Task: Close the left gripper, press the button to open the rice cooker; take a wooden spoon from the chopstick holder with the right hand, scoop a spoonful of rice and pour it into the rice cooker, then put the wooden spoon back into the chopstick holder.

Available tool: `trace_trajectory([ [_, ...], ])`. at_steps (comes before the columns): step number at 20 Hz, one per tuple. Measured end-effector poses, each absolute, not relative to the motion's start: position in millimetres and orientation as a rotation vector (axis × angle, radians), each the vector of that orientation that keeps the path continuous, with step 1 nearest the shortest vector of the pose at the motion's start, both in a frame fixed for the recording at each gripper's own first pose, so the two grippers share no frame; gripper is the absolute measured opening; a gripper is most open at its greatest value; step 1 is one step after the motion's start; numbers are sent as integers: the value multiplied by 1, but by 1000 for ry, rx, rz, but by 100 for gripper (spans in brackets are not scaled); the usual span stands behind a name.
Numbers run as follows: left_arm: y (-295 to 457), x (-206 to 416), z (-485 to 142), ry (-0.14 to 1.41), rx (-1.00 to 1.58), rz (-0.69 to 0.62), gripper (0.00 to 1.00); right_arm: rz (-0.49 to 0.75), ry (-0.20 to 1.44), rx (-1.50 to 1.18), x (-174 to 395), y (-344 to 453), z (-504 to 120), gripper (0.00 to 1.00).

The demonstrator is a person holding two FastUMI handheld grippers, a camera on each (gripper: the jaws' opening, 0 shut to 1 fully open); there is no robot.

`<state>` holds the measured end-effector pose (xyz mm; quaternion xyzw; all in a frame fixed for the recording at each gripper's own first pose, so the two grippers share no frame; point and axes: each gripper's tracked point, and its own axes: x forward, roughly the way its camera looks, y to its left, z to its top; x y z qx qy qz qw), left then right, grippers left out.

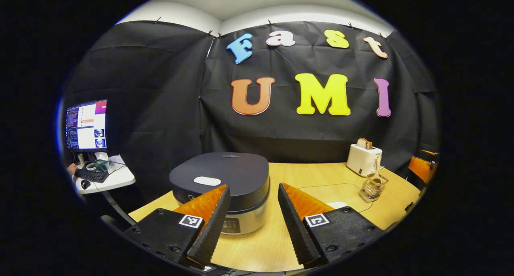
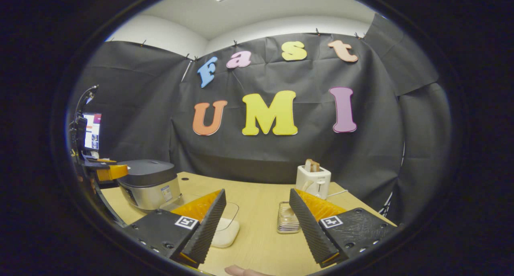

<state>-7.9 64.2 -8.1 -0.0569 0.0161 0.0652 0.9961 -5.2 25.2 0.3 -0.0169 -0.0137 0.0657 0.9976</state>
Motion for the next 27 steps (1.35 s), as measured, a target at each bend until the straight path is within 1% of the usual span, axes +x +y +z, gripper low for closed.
trace_trajectory([
  [6, 8, -22, -2, 11, -62, 62, 78, 114, -50, -31, -12, 17, 9, 94],
  [7, -1, -22, -3, 10, -59, 51, 78, 113, -49, -30, -13, 16, 10, 94],
  [8, -11, -22, -6, 16, -59, 40, 78, 114, -47, -30, -13, 16, 10, 92],
  [9, -20, -22, -11, 27, -59, 31, 78, 114, -45, -29, -15, 15, 10, 94],
  [12, -44, -18, -17, 16, -59, 3, 81, 126, -34, -24, -13, 17, 8, 94],
  [14, -57, -13, -24, 21, -46, -12, 81, 127, -22, -16, -11, 16, 6, 94],
  [18, -64, -13, -32, 41, -28, -12, 81, 125, -9, -15, -9, 15, 3, 94],
  [27, -61, -20, -22, 1, -7, 15, 82, 144, 11, -8, -6, 17, -1, 94],
])
